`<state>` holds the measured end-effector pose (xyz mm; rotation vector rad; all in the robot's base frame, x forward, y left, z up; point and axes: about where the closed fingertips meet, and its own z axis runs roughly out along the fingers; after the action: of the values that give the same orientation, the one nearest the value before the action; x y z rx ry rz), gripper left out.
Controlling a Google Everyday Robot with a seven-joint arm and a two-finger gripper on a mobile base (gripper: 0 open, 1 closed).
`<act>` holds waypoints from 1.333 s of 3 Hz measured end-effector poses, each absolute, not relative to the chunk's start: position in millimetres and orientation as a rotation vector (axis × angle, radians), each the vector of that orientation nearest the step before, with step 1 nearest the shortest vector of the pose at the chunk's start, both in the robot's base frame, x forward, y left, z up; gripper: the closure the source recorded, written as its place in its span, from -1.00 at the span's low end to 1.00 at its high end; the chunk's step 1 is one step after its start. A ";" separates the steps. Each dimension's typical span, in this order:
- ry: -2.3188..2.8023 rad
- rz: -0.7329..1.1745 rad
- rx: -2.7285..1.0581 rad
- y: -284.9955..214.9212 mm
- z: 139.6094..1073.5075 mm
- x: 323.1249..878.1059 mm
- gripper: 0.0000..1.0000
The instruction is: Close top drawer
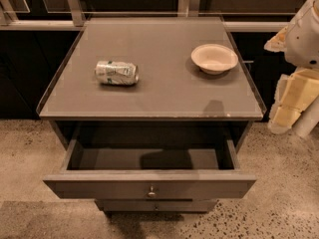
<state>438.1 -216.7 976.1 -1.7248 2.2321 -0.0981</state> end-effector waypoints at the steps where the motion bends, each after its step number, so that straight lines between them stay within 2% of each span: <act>1: 2.232 -0.098 -1.725 -216.7 976.1 438.1 -1.00; 2: 2.247 -0.058 -1.674 -223.3 965.7 435.3 -1.00; 4: 2.355 0.159 -1.510 -246.0 902.3 418.9 -1.00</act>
Offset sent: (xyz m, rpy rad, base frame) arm -0.0065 -0.0161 -0.0285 0.0891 0.0293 -0.0638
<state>418.9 -246.0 902.3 -1.5098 2.3552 0.1590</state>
